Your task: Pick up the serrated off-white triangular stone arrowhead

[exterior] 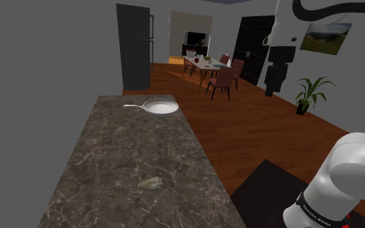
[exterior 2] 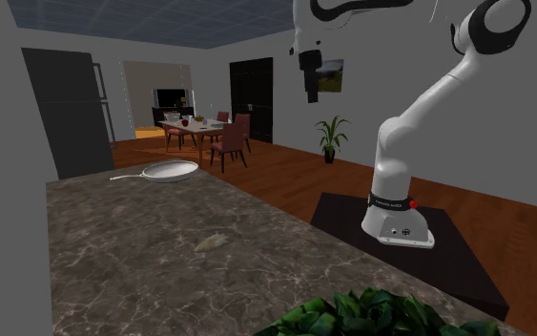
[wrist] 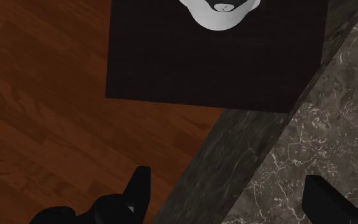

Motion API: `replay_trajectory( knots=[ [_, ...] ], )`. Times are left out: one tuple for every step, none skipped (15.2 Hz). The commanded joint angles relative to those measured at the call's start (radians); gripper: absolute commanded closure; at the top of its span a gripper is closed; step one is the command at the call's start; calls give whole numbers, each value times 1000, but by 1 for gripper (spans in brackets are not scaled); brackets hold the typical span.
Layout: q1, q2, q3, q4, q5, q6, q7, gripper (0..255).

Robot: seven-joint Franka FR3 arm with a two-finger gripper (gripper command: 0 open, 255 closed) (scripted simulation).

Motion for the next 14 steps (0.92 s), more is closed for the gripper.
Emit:
replay_trajectory(
  knots=[
    [0, 0, 0, 0, 0, 0, 0, 0],
    [10, 8, 13, -17, 9, 29, 6, 0],
    [19, 17, 26, -33, 18, 59, 12, 0],
    [29, 27, 39, -47, 27, 88, 18, 0],
    [39, 38, 52, -61, 35, 118, 24, 0],
    [49, 51, 65, -74, 43, 148, 29, 0],
    [59, 64, 78, -85, 51, 178, 35, 0],
    [69, 79, 92, -96, 59, 208, 40, 0],
    [79, 95, 105, -105, 66, 238, 46, 0],
    [89, 112, 118, -113, 73, 268, 51, 0],
    [99, 131, 132, -120, 79, 299, 57, 0],
    [109, 150, 145, -126, 85, 329, 62, 0],
    [118, 170, 159, -130, 90, 359, 68, 0],
    [128, 192, 173, -134, 95, 389, 74, 0]
  ],
)
